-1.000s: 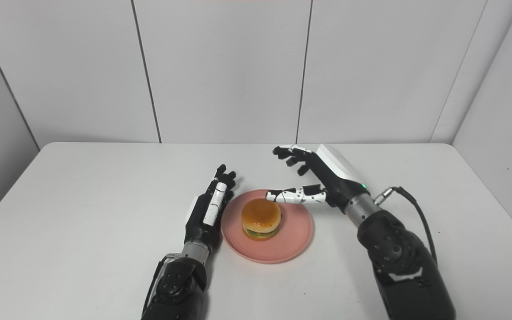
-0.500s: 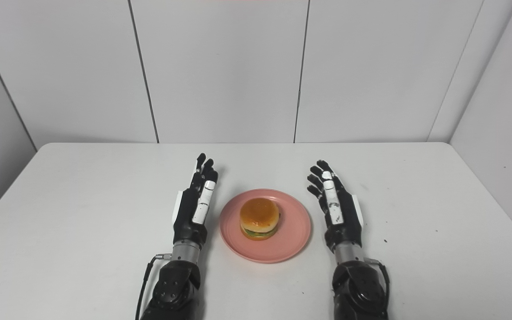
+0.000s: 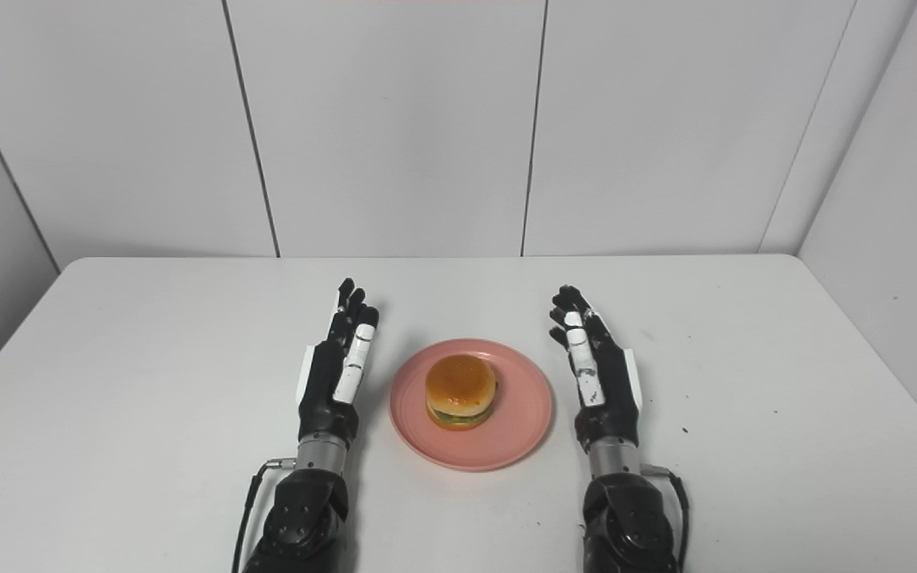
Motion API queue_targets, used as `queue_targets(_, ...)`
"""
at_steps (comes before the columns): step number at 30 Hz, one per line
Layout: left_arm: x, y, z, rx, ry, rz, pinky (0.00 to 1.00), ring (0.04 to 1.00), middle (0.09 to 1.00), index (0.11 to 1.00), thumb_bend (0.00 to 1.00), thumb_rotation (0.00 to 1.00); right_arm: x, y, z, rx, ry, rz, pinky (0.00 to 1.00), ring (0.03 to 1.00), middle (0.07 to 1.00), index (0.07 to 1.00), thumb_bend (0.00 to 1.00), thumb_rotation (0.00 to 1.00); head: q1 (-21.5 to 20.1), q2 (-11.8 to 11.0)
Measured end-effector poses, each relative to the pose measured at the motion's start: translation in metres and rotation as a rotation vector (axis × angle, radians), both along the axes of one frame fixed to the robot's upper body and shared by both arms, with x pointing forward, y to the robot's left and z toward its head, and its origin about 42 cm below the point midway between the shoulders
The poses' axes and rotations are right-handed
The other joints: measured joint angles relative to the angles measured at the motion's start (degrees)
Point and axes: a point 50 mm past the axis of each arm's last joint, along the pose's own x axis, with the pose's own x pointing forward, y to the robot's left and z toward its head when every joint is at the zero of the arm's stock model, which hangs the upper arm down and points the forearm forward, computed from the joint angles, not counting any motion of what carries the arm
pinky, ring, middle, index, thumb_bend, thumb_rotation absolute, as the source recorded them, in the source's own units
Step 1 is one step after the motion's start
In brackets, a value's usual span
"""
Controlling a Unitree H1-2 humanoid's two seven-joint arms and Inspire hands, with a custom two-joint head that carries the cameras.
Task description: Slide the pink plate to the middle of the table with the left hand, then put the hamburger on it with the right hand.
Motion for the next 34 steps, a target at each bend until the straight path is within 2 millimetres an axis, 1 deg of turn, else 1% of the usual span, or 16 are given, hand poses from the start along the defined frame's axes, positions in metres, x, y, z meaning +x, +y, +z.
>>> queue_targets(5,0.000,0.004,-0.002,-0.018,0.033,0.001,1.00,0.999,0.980,1.000,0.72,0.79,-0.002,0.002,0.001,-0.048,-0.040,-0.013,0.95,0.911,0.884,0.833,0.78,0.82,0.0,0.2)
queue_targets(11,0.000,0.006,-0.003,-0.025,0.040,0.004,1.00,0.988,0.971,1.000,0.71,0.80,-0.003,0.003,0.000,-0.056,-0.046,-0.013,0.98,0.928,0.902,0.853,0.76,0.83,0.0,0.3)
queue_targets(15,0.000,0.006,-0.003,-0.024,0.050,0.007,1.00,0.985,0.971,1.000,0.72,0.81,-0.003,0.003,-0.001,-0.069,-0.045,-0.002,1.00,0.949,0.922,0.873,0.79,0.87,0.1,0.3)
queue_targets(18,0.000,0.006,-0.004,-0.023,0.051,0.011,1.00,0.977,0.968,1.000,0.71,0.81,-0.003,0.002,-0.001,-0.062,-0.040,0.005,1.00,0.958,0.931,0.879,0.81,0.87,0.1,0.3)
queue_targets(22,0.000,0.006,-0.004,-0.013,0.053,0.030,1.00,0.983,0.977,1.000,0.71,0.81,-0.003,0.000,-0.001,-0.033,-0.005,0.020,1.00,0.982,0.958,0.908,0.86,0.90,0.2,0.4)
queue_targets(25,0.000,0.007,-0.004,-0.011,0.053,0.045,1.00,0.990,0.981,1.000,0.70,0.81,-0.003,0.000,-0.002,-0.005,0.017,0.041,1.00,0.989,0.967,0.922,0.86,0.91,0.2,0.4)
queue_targets(30,-0.001,0.007,-0.002,-0.001,0.035,0.045,1.00,0.999,0.988,1.000,0.70,0.82,-0.006,-0.001,-0.004,0.036,0.050,0.055,1.00,0.991,0.973,0.936,0.88,0.89,-0.3,0.9)
queue_targets(32,-0.004,0.009,-0.001,-0.003,0.028,0.050,1.00,1.000,0.990,1.000,0.71,0.82,-0.008,-0.001,-0.004,0.044,0.059,0.063,1.00,0.988,0.971,0.931,0.88,0.88,-0.4,0.9)
queue_targets(33,-0.006,0.011,0.000,-0.002,0.023,0.052,1.00,1.000,0.993,1.000,0.72,0.82,-0.009,-0.001,-0.004,0.053,0.065,0.064,1.00,0.983,0.966,0.922,0.88,0.87,-1.0,1.6)
queue_targets(34,-0.010,0.015,0.000,0.002,0.025,0.052,1.00,1.000,0.996,1.000,0.73,0.83,-0.013,-0.001,-0.003,0.062,0.072,0.063,0.99,0.978,0.961,0.913,0.87,0.86,-1.0,1.6)
